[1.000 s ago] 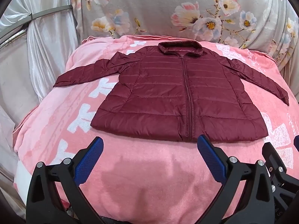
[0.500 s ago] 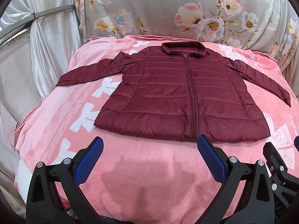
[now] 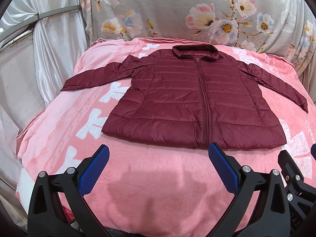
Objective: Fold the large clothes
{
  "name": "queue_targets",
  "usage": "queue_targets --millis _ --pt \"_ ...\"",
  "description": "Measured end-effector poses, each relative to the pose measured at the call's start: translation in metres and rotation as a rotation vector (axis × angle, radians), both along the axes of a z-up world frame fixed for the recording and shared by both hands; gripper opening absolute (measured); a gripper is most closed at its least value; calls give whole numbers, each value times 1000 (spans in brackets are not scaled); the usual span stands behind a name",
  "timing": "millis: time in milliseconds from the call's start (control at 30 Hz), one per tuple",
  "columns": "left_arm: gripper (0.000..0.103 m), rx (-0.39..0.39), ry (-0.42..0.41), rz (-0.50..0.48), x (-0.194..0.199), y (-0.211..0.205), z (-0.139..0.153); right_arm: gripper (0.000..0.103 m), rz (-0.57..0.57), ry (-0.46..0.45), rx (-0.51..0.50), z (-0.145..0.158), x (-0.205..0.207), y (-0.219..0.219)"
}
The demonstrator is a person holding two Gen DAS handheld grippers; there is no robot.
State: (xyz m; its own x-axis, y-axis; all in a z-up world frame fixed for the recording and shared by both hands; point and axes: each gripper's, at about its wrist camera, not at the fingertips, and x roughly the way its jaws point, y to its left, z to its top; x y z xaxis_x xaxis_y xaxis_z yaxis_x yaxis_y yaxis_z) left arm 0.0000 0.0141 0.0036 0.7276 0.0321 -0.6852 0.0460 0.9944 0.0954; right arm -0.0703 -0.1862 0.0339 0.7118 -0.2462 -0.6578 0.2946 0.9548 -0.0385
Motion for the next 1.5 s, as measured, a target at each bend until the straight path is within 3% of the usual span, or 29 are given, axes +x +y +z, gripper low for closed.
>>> queue_targets --millis 367,1500 --pt "98 -2 -1 13 -1 11 -1 98 10 0 4 -8 -1 18" --pt "98 3 1 16 -2 9 1 98 10 1 6 -6 -1 12"
